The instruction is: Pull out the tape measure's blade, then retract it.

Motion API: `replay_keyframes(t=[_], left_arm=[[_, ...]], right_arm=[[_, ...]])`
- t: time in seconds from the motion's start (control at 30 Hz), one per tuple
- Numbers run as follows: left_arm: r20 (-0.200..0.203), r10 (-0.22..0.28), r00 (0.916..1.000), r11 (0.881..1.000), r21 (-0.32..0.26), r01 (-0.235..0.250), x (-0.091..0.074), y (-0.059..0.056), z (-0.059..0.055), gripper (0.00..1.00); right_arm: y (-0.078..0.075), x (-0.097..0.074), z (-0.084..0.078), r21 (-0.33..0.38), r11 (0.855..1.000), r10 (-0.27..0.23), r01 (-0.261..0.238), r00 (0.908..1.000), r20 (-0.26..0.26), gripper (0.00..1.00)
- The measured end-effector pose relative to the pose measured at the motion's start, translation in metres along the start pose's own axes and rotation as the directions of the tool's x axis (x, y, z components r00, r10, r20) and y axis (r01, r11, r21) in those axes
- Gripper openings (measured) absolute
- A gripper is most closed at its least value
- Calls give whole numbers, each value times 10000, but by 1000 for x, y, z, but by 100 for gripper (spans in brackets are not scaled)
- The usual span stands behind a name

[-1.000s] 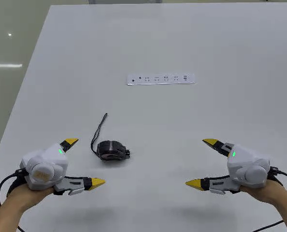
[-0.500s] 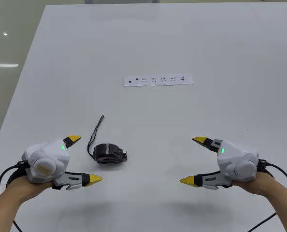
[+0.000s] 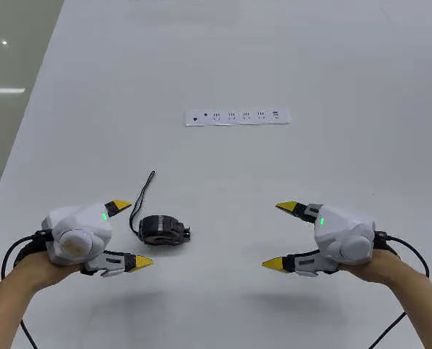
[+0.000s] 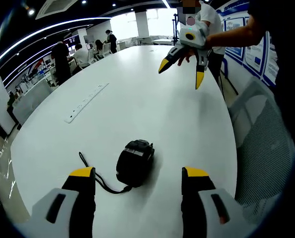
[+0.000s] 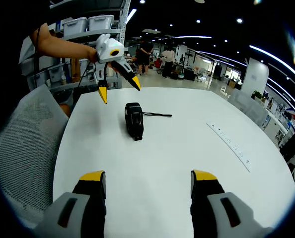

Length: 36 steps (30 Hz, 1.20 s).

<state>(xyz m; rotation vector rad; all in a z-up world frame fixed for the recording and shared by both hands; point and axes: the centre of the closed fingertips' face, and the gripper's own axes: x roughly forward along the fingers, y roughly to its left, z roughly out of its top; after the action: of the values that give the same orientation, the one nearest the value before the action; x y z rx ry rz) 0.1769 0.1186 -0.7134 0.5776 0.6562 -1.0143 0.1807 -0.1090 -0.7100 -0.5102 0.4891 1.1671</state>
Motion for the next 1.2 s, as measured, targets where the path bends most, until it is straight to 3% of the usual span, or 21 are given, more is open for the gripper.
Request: replay_keyframes(t=[0.47,1.2], left_arm=[[-665,-673,9955,9939,833,727,21,1,-8,57],[-1571,-1323,9787,9743,1611,1576,53,4,-28,47]], right_arm=[[2,23,10,-426,9976,549,-550,9985,-17,63],[8,67,21,-580,9892,1356,-1346,9907,138,49]])
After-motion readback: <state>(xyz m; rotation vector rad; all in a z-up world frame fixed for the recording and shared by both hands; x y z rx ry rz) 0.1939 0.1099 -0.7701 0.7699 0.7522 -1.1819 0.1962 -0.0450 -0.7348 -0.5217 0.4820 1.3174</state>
